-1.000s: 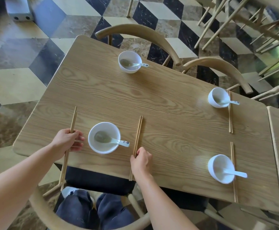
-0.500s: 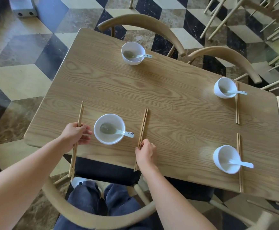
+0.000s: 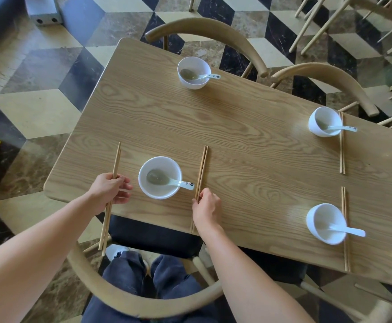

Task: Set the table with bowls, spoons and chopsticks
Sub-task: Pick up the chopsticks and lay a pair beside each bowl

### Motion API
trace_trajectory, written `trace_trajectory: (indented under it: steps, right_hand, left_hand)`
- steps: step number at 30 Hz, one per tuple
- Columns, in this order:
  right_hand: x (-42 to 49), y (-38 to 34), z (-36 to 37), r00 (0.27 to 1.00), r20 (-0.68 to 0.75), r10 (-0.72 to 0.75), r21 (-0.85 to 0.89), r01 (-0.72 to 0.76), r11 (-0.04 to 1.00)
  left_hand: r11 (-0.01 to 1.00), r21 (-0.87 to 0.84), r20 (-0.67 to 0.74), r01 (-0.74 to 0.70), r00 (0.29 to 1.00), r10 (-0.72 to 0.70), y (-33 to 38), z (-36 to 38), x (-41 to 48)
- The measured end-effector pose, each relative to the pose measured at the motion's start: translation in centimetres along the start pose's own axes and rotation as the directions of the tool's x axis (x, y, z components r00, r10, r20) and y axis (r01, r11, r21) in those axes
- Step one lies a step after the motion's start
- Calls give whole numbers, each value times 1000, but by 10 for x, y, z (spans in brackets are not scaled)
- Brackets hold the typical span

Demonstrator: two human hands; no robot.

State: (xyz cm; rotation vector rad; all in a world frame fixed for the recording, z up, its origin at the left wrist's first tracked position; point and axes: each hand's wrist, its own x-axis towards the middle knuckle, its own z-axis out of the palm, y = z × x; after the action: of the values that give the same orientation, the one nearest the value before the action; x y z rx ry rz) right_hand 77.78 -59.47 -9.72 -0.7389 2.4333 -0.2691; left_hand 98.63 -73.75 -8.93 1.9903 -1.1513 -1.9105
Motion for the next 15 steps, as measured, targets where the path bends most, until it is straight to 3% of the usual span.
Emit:
trace_trajectory:
  steps: [15]
  right_hand:
    - [-3,2,4,1000,-5,24,37,-24,999]
  left_hand:
    - [1000,13,-7,-2,1000,2,3,-5,-6]
